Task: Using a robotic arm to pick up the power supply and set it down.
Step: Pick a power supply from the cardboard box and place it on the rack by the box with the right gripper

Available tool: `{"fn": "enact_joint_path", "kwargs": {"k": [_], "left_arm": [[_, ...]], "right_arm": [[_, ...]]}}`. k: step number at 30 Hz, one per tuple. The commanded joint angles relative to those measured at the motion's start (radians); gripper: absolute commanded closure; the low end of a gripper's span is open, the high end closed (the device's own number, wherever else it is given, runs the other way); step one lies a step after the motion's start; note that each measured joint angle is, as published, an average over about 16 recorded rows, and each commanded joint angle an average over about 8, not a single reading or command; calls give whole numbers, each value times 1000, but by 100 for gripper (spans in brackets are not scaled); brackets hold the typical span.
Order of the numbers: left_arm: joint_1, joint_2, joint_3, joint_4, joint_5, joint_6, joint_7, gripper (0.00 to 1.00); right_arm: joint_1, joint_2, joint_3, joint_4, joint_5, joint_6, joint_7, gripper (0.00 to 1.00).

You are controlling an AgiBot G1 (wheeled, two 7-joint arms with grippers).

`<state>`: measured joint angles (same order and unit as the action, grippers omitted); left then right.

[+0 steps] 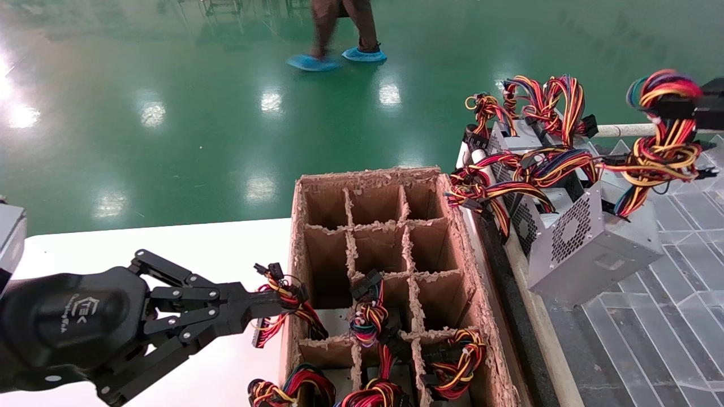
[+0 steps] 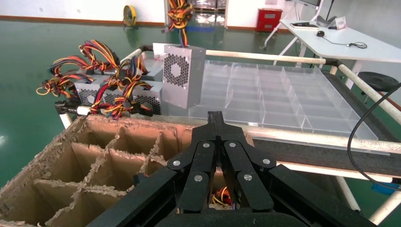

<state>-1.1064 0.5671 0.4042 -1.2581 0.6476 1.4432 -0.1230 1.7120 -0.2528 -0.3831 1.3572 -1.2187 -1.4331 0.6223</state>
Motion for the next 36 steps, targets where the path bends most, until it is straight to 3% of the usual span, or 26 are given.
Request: {"fn": "enact_joint_path", "kwargs": {"k": [1,16,36], "left_arm": [[0,0,0,0,0,0,0,100],[0,0,0,0,0,0,0,100],[0,0,0,0,0,0,0,100]], "right_arm": [[-17,7,-5,-1,-6,14,2,100],[-135,-25,-40,-3,-78,168,-36,100],[-219,-75,-72,-7,-85,231,-44,100]]}}
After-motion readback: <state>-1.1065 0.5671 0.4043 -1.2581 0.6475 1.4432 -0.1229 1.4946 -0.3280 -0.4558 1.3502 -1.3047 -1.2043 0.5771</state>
